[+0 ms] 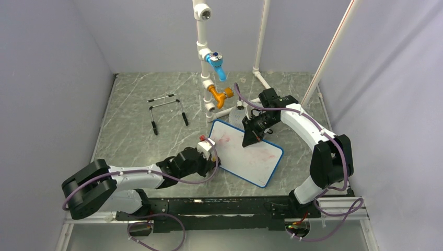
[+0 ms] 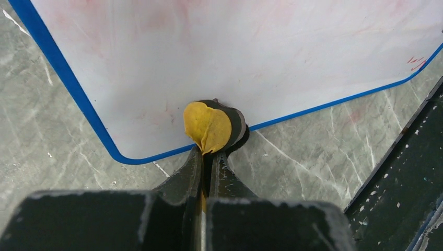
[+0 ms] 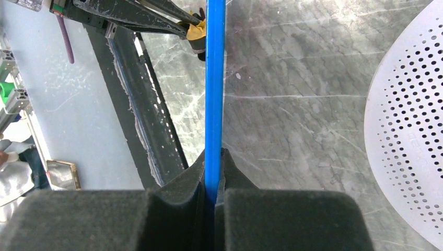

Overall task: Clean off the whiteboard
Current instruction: Erase the whiteboard at the center of the board.

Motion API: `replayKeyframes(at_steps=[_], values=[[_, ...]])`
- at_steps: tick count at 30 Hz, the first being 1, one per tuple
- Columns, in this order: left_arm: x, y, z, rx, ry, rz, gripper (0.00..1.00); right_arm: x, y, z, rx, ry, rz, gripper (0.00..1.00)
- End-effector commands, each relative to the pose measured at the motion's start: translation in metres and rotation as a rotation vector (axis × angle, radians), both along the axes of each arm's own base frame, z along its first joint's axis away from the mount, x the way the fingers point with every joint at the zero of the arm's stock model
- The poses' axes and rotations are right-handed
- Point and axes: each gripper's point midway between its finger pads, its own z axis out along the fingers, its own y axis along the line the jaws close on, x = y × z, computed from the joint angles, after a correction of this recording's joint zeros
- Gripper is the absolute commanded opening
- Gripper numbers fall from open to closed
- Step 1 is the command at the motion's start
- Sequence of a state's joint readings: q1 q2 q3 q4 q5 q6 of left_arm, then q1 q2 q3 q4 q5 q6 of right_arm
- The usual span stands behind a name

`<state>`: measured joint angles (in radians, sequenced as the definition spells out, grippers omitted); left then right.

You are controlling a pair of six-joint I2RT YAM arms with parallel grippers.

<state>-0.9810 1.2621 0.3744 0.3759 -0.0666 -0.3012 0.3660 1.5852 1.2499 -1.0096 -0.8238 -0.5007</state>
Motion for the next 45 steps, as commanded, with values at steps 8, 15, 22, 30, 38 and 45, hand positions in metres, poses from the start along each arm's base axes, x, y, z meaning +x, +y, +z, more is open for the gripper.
replayKeyframes(at_steps=[8, 15, 22, 30, 38, 45], values=[[0.017, -0.056, 0.058, -0.123, -0.109, -0.025, 0.0, 0.0, 0.012, 0.014, 0.094, -0.091, 0.078, 0.0], [-0.013, -0.105, 0.052, -0.04, -0.161, -0.178, 0.0, -0.005, 0.018, 0.021, 0.145, -0.071, 0.081, 0.0], [-0.03, -0.121, 0.053, -0.02, -0.169, -0.2, 0.0, -0.002, 0.019, 0.023, 0.155, -0.085, 0.014, 0.0], [-0.029, -0.105, 0.064, -0.06, -0.215, -0.175, 0.0, 0.018, -0.009, 0.017, 0.09, -0.157, -0.167, 0.0], [-0.028, -0.103, 0.074, -0.127, -0.355, -0.256, 0.0, 0.052, -0.03, 0.017, 0.065, -0.17, -0.405, 0.0], [-0.022, -0.122, 0.052, -0.062, -0.342, -0.28, 0.0, 0.074, -0.037, 0.019, 0.085, -0.105, -0.575, 0.0]])
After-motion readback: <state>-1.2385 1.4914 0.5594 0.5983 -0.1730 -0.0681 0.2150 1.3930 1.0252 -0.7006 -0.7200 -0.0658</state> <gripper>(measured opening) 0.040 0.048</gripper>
